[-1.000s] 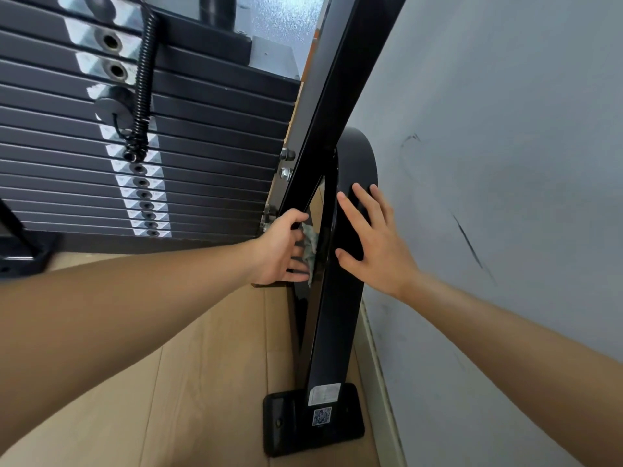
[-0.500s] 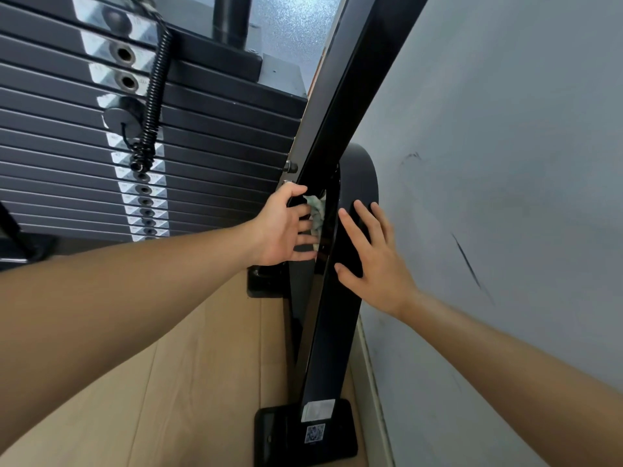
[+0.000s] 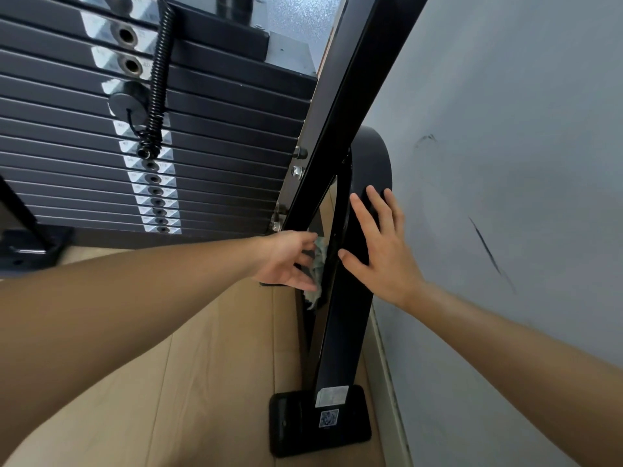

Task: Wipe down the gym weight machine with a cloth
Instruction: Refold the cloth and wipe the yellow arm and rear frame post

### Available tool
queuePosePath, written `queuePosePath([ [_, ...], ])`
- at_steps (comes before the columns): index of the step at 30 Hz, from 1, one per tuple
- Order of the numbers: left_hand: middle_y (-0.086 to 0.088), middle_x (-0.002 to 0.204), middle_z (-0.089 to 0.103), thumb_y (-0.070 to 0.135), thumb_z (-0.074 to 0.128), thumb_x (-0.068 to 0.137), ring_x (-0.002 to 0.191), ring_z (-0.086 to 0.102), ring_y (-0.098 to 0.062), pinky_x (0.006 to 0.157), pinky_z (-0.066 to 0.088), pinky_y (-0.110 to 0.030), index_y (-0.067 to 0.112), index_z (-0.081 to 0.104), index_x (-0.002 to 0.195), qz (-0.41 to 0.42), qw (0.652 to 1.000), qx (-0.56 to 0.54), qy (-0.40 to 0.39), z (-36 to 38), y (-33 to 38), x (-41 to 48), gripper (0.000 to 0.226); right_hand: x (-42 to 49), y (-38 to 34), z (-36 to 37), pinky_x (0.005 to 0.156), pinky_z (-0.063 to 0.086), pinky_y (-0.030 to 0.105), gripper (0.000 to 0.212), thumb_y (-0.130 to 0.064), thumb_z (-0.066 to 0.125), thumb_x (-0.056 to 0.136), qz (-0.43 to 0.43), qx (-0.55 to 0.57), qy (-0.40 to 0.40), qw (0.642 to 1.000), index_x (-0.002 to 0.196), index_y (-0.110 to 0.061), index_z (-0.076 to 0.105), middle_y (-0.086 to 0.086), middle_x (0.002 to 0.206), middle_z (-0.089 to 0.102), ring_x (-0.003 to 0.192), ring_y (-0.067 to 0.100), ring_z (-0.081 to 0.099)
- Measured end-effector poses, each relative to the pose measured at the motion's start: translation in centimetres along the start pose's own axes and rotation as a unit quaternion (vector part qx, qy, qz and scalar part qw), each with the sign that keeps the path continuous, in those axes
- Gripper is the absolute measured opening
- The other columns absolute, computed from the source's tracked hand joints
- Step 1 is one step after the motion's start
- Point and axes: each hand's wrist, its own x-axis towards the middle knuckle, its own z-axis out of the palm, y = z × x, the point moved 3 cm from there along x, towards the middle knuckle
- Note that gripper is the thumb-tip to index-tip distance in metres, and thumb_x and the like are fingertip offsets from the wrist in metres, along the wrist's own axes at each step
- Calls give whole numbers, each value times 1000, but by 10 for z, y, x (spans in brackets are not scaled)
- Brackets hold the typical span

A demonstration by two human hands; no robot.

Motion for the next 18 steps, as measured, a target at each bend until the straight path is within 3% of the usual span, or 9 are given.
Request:
queuePosePath([
  [4, -17, 161, 32, 40, 42, 108, 120, 58, -42, 99, 55, -46, 15, 38, 150, -59, 998, 12, -12, 3, -15, 0, 50, -1, 2, 10, 123, 18, 55, 85, -42, 59, 95, -3, -18, 10, 1000, 161, -21, 10, 5, 168, -2, 154, 27, -16],
  [9, -12, 164, 26, 32, 42, 109, 135, 48, -44, 102, 52, -48, 14, 22, 159, -120, 990, 51, -44, 6, -42, 4, 57, 1, 5, 23, 125, 0, 47, 83, -46, 50, 96, -18, -49, 36, 998, 160, -15, 8, 14, 167, -3, 153, 36, -15],
  [11, -12, 157, 37, 26, 42, 109, 130, 53, -42, 100, 54, -48, 20, 30, 156, -127, 988, 62, -56, 7, -52, 9, 49, 3, 6, 27, 126, 3, 50, 84, -47, 52, 96, -26, -68, 61, 995, 159, -10, 13, 20, 166, 2, 152, 42, -8],
  [13, -9, 133, 56, 18, 43, 109, 111, 65, -33, 97, 56, -42, 21, 51, 135, -112, 989, 67, -69, 6, -59, 14, 28, 4, 5, 30, 124, 10, 55, 86, -47, 57, 94, -36, -82, 89, 992, 158, -5, 18, 24, 164, 8, 151, 47, 0],
  [15, -8, 119, 64, 14, 48, 107, 101, 70, -25, 94, 58, -36, 23, 59, 119, -88, 991, 77, -71, -1, -61, 19, 19, 6, 6, 33, 123, 14, 57, 86, -45, 61, 91, -46, -83, 116, 989, 155, -2, 23, 27, 162, 13, 150, 50, 5],
  [18, -7, 119, 70, 17, 57, 103, 103, 71, -21, 84, 60, -29, 22, 62, 128, -36, 994, 97, -35, -19, -56, 27, 26, 8, 9, 35, 123, 15, 57, 86, -44, 63, 89, -57, -78, 141, 985, 153, -2, 25, 29, 160, 17, 149, 51, 9],
])
